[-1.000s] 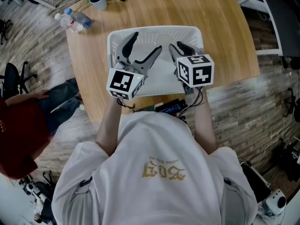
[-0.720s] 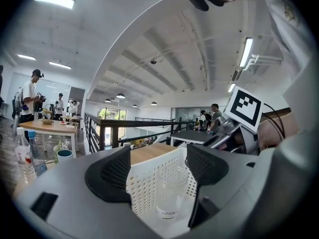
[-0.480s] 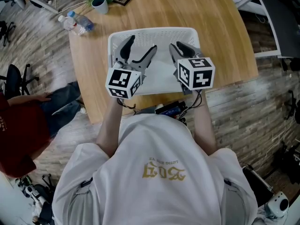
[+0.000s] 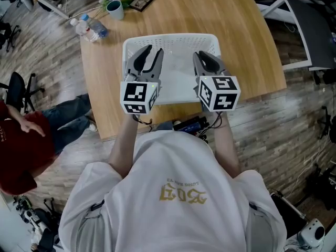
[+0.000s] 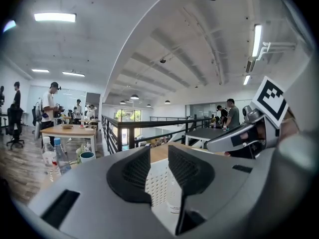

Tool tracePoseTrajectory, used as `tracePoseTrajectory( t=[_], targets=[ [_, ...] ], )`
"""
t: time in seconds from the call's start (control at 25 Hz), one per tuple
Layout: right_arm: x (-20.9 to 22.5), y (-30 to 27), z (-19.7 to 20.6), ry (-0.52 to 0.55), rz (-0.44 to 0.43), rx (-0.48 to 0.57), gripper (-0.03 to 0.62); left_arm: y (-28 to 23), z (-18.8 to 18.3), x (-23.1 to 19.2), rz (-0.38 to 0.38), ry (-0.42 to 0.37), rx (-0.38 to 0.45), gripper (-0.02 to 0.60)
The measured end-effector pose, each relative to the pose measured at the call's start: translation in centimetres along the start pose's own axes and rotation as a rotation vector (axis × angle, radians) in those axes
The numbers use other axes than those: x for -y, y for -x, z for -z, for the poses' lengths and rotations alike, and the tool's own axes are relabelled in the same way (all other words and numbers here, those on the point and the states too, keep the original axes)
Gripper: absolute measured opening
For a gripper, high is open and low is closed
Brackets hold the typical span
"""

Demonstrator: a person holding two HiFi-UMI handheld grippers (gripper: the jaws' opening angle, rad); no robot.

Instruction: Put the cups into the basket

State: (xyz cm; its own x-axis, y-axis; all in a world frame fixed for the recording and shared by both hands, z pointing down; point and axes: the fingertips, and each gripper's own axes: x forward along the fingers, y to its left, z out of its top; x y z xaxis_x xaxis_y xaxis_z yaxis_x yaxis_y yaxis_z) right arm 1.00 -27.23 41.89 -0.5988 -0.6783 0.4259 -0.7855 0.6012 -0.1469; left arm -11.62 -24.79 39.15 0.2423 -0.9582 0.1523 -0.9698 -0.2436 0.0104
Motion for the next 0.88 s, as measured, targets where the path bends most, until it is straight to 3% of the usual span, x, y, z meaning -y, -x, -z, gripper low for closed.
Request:
tracePoseTrajectory(
  t=[0.08, 0.2, 0.88],
  targets=[
    [-0.1, 0.6, -0.4, 0.015, 0.015, 0.029, 0.047, 0.7, -0.6, -0.3, -0.022, -0.003, 0.012, 0.055],
    [-0.2, 1.4, -1.0, 0.036, 0.032, 0.069, 0.029, 1.6, -1.3, -0.3, -0.027, -0.004, 0.032, 0.011],
    [-2.7, 9.7, -4.5, 0.12, 0.087, 0.345, 0.011, 7.9, -4.8, 2.9, -0.059, -0.062, 0.14, 0.008]
  ],
)
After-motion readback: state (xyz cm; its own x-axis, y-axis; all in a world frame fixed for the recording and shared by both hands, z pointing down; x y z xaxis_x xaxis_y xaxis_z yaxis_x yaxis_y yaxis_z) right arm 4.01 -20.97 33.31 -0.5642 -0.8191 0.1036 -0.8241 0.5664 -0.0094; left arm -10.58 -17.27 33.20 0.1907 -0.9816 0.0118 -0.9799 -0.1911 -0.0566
